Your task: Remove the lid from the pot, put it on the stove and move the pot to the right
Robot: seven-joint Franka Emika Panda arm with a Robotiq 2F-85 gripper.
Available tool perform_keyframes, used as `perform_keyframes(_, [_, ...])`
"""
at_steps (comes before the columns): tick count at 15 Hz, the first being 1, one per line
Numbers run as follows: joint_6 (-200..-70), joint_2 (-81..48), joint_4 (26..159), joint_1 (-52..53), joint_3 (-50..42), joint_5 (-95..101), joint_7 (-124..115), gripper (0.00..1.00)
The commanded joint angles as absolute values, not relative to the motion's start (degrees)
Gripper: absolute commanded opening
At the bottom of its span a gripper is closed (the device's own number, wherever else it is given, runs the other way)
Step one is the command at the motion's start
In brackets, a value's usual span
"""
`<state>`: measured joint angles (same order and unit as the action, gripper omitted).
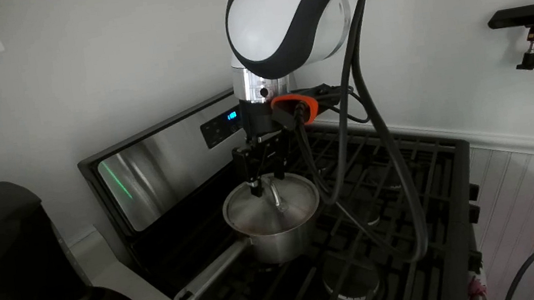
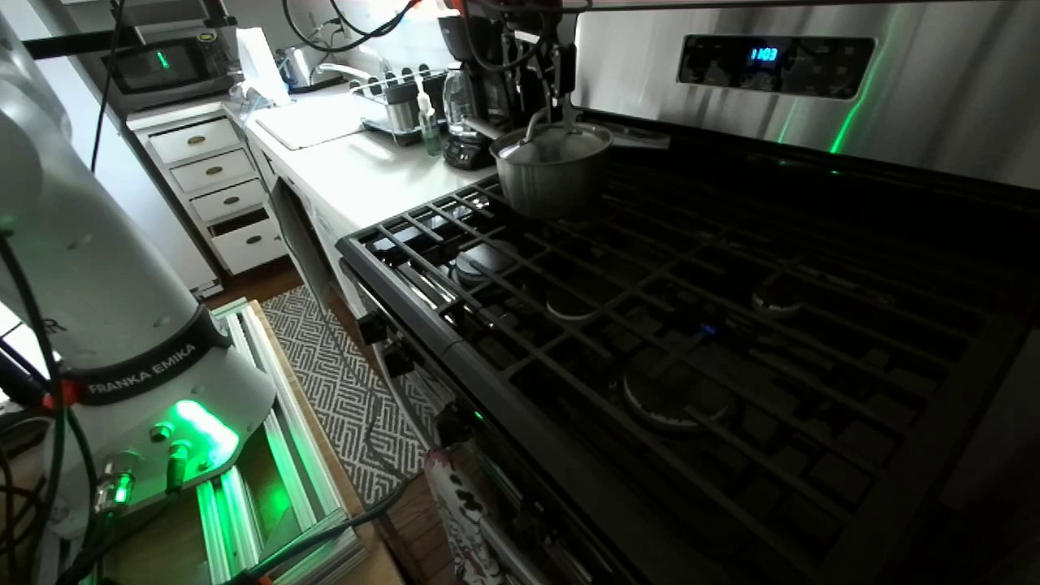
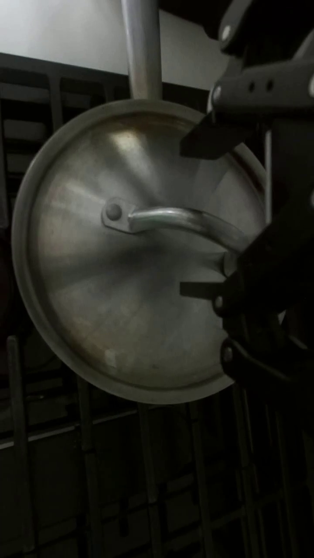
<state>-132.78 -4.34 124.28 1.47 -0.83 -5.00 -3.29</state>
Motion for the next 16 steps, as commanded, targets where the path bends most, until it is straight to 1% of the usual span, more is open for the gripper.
perform_keyframes(1, [-132.37,-5.16,123.55,1.03,-0.62,-3.88,-4.97,0.48])
perform_keyframes(3, [-132.38,-5.33,123.6,0.96,-0.7,-3.75,-5.11,0.36])
perform_keyframes(6, [-132.28,-5.47,123.61,0.8,-0.85,-3.45,-5.34,0.13])
perform_keyframes(8, [-132.21,-5.47,123.59,0.65,-0.92,-3.3,-5.5,0.01])
perform_keyframes(9, [-132.13,-5.38,123.62,0.6,-0.96,-3.14,-5.69,0.0])
perform_keyframes(11, [-131.99,-5.16,123.7,0.5,-0.99,-3.16,-5.61,0.04])
perform_keyframes(16, [-131.54,-3.43,124.2,0.5,-0.94,-3.22,-5.08,0.04])
